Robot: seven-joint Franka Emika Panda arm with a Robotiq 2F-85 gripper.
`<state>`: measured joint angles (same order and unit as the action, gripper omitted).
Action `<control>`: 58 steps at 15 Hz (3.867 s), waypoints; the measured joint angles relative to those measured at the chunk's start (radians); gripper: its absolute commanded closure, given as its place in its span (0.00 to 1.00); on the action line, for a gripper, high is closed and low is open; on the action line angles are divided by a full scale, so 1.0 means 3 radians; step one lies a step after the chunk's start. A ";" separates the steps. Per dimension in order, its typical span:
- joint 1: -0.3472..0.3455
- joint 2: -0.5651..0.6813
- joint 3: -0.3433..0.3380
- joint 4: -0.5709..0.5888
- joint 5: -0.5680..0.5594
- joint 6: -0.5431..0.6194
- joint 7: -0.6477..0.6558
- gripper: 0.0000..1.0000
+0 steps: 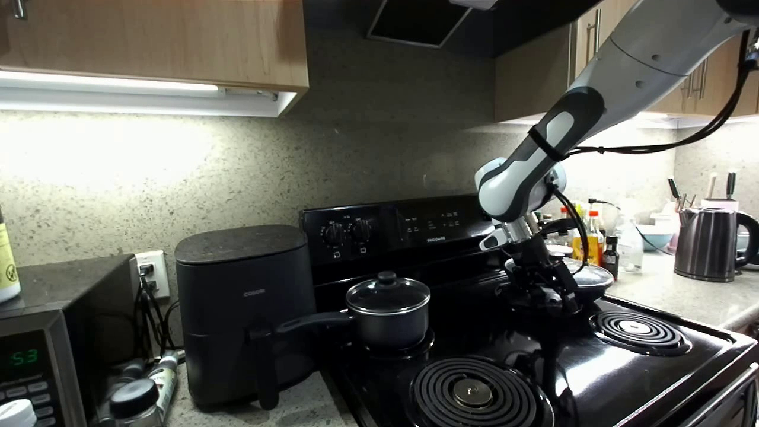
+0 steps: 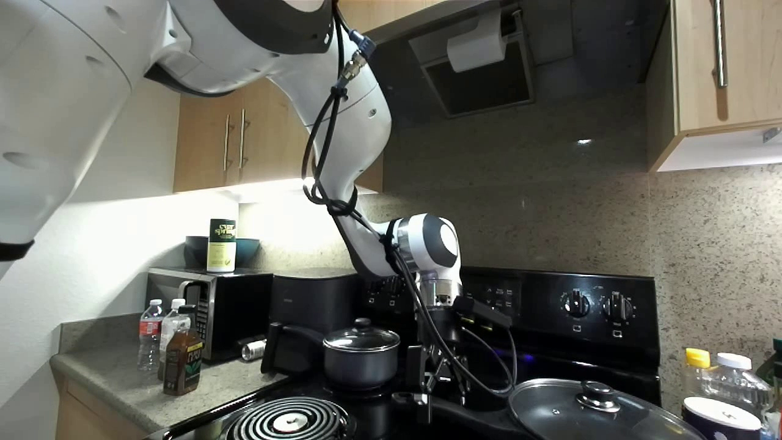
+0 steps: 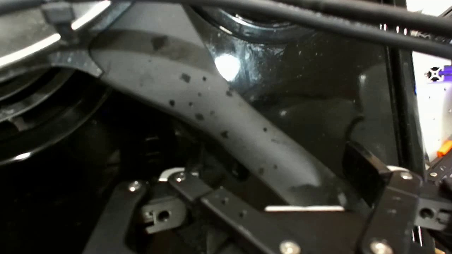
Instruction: Rotate the black pan.
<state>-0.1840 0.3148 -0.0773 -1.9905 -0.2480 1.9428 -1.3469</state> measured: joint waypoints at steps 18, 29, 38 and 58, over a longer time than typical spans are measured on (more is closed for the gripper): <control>0.0328 0.0136 0.0151 0.0630 -0.0021 0.0344 0.0184 0.00; 0.0218 0.0615 0.0162 0.0874 0.0030 0.0295 0.0055 0.00; 0.0110 0.0464 0.0129 0.0686 0.0029 0.0189 0.0055 0.00; -0.0088 -0.0260 -0.0163 -0.0433 0.0127 0.0187 0.0055 0.00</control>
<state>-0.2104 0.2368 -0.1262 -2.1205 -0.2099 1.9988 -1.3304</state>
